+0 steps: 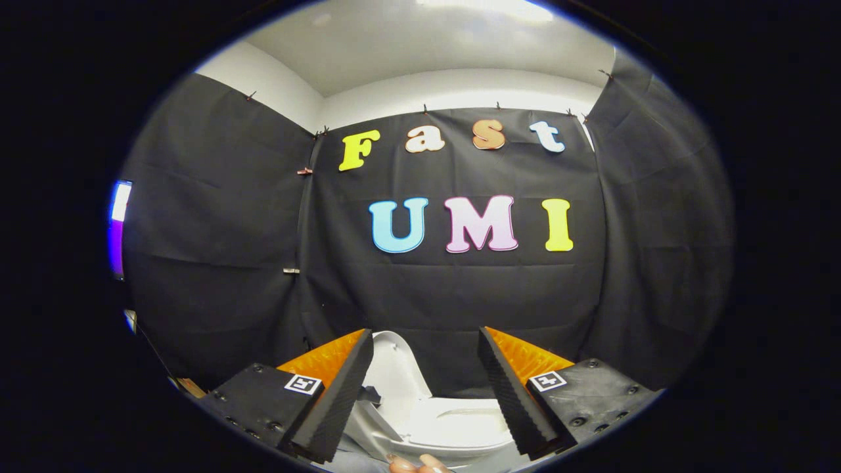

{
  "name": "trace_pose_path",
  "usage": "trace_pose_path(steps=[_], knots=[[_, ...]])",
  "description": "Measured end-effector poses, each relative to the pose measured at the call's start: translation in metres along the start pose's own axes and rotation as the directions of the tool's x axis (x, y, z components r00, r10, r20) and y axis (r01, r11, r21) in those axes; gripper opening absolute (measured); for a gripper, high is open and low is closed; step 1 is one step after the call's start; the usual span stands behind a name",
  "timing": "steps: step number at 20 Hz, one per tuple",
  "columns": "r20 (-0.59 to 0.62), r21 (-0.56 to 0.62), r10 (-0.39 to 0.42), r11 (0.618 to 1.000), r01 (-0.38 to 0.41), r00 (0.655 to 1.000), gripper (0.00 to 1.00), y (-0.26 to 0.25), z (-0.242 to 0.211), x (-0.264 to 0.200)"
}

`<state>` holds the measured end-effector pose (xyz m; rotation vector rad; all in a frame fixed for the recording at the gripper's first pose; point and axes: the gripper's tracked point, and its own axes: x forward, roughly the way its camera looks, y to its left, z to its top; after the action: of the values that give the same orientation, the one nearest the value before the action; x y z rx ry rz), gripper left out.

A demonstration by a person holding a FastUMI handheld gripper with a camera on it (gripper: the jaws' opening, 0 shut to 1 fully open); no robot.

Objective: Open the toilet lid.

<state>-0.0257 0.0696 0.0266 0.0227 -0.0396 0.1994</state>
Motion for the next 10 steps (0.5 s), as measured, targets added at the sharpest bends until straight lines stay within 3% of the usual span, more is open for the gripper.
trace_pose_path(steps=[10], knots=[[0.001, 0.006, -0.059, 0.998, 0.059, 0.998, 0.99, -0.025, 0.004, -0.014]])
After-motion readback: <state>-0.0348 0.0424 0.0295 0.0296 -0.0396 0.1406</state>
